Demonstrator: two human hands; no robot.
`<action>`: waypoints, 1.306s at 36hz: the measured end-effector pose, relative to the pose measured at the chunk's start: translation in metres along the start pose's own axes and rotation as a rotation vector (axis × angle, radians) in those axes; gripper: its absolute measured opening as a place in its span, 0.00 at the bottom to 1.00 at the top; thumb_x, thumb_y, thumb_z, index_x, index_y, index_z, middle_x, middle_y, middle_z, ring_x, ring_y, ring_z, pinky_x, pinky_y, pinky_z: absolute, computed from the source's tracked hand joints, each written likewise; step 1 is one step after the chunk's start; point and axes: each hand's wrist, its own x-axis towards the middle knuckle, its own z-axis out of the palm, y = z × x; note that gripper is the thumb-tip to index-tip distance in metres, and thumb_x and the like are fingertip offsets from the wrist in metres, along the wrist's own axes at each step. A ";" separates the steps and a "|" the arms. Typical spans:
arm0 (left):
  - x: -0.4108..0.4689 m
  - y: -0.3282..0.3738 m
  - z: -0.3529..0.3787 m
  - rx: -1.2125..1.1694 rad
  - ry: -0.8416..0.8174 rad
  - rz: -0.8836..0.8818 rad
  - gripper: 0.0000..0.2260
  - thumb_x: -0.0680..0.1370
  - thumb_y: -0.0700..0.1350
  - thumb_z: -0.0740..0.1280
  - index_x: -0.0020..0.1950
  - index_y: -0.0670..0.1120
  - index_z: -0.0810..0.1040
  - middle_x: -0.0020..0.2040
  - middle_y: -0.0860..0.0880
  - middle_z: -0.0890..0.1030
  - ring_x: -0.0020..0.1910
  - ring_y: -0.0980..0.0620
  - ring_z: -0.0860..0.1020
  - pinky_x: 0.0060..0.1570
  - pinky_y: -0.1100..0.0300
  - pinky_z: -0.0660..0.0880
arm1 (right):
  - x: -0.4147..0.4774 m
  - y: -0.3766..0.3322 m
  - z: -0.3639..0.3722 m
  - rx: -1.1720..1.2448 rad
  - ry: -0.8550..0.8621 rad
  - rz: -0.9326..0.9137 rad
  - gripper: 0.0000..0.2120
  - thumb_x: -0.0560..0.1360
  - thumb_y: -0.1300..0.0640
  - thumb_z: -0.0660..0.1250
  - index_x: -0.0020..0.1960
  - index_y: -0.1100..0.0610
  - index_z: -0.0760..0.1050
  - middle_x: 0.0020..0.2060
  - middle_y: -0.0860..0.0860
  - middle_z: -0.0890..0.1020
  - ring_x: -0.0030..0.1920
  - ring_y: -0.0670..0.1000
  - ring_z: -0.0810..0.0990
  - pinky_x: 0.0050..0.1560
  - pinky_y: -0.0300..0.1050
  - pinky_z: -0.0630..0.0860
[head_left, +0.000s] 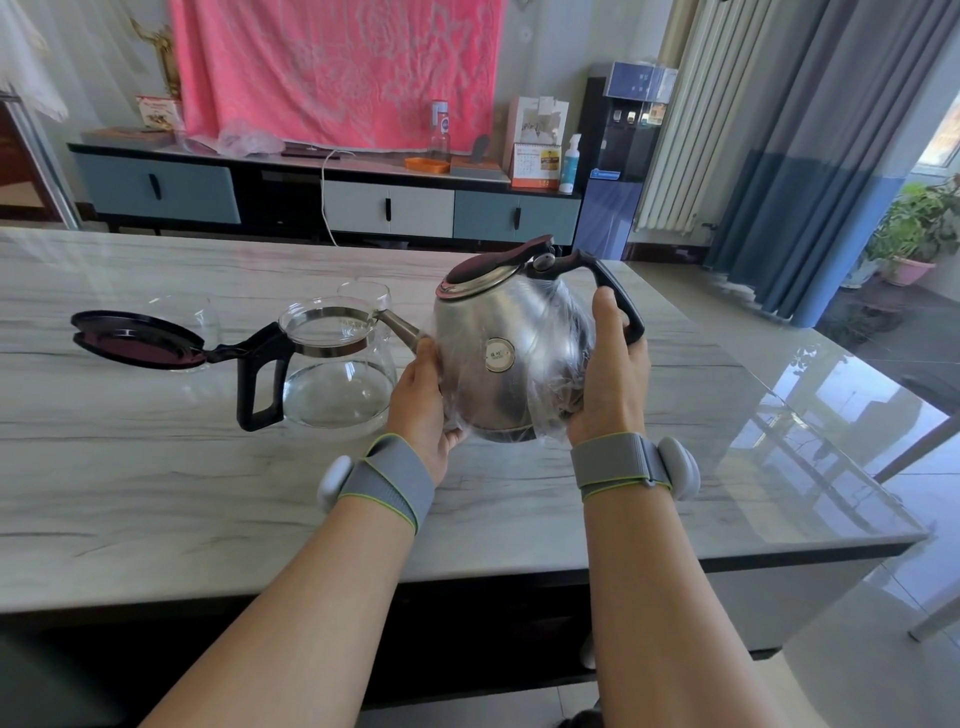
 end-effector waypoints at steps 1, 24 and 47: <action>0.000 0.000 0.000 -0.002 0.000 0.000 0.13 0.82 0.63 0.60 0.52 0.57 0.77 0.54 0.53 0.82 0.52 0.51 0.79 0.56 0.44 0.77 | 0.000 0.000 0.000 0.005 -0.003 -0.003 0.16 0.70 0.37 0.74 0.48 0.48 0.77 0.45 0.46 0.78 0.50 0.51 0.79 0.67 0.55 0.78; 0.000 0.000 -0.001 -0.006 -0.007 -0.001 0.13 0.82 0.63 0.60 0.54 0.56 0.78 0.56 0.52 0.82 0.53 0.50 0.80 0.57 0.43 0.78 | 0.000 -0.001 0.001 0.002 0.010 0.000 0.18 0.70 0.37 0.74 0.51 0.49 0.79 0.48 0.48 0.81 0.52 0.51 0.81 0.69 0.63 0.78; 0.001 0.000 0.000 -0.009 0.005 -0.007 0.14 0.81 0.63 0.60 0.56 0.56 0.78 0.54 0.53 0.82 0.52 0.51 0.80 0.58 0.43 0.77 | -0.001 -0.003 0.001 0.008 0.024 -0.008 0.15 0.73 0.38 0.73 0.45 0.49 0.75 0.42 0.46 0.76 0.48 0.50 0.76 0.68 0.60 0.78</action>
